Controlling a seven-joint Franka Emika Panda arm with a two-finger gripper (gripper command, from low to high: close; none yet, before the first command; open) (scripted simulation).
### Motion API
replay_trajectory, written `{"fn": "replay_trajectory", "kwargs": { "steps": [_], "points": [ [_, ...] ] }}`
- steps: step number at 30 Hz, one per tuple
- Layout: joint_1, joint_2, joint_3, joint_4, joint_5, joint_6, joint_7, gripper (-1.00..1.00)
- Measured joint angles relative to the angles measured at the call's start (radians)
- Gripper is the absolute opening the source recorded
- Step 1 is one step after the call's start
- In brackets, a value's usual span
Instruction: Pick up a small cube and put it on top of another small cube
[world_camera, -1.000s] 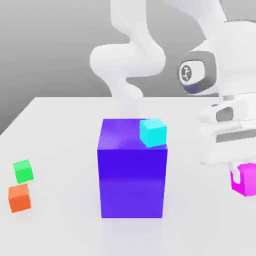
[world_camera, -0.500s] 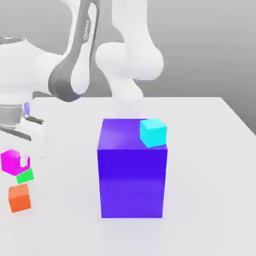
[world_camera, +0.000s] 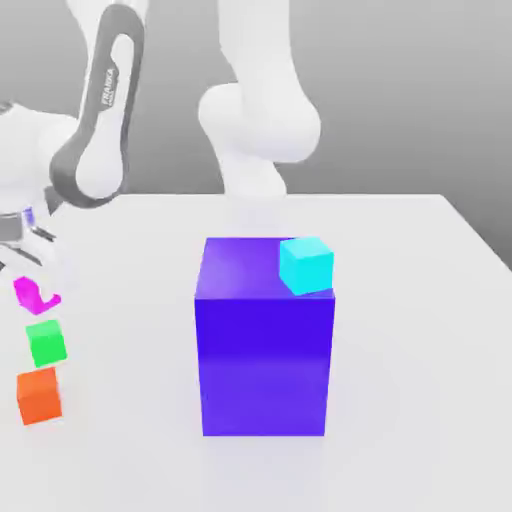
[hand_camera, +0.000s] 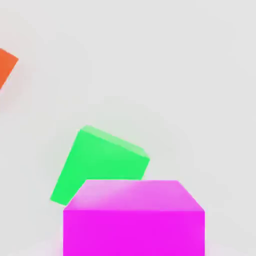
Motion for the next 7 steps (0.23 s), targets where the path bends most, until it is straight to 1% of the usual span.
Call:
{"fn": "replay_trajectory", "kwargs": {
  "steps": [3,7],
  "points": [
    [-0.001,0.031,0.0,0.002,-0.007,0.02,0.005,-1.0],
    [-0.005,0.066,0.008,0.003,0.009,0.051,-0.006,-1.0]
  ]
}}
